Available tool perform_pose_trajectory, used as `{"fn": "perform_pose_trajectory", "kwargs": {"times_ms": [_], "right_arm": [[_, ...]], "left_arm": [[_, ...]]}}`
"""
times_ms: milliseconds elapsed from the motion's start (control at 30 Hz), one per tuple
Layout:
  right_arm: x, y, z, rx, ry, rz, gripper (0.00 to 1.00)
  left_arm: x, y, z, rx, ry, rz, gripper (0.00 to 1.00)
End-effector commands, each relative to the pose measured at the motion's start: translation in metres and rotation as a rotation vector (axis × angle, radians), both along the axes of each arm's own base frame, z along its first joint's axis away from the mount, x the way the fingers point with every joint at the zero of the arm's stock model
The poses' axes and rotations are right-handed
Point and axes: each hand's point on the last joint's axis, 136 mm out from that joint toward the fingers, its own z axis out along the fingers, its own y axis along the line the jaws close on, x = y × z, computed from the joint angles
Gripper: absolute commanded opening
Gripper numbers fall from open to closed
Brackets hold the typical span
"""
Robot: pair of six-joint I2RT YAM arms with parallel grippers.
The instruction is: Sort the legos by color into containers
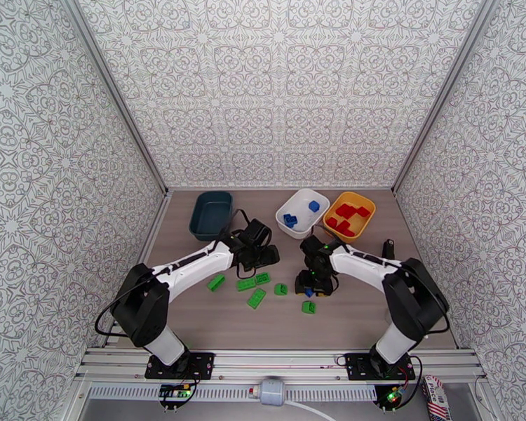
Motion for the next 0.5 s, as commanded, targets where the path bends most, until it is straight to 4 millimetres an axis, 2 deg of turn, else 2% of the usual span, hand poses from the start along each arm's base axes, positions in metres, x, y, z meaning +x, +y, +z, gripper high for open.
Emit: {"fn": "perform_pose_trajectory", "kwargs": {"times_ms": [0,300,467], "right_arm": [[0.014,0.005,0.003,-0.023,-0.033,-0.001,0.66],[0.033,0.016,0.0,-0.052,-0.039,0.034,0.6],[0.038,0.016,0.003,-0.084,-0.051,0.05,0.52]], "left_arm": [[-0.001,0.007,0.006,0.005,-0.012,0.018,0.76],[-0.002,0.017,0.002,0.004,-0.002,0.041,0.76],[0.0,0.019,-0.001,0.003,0.006,0.047,0.76]]}}
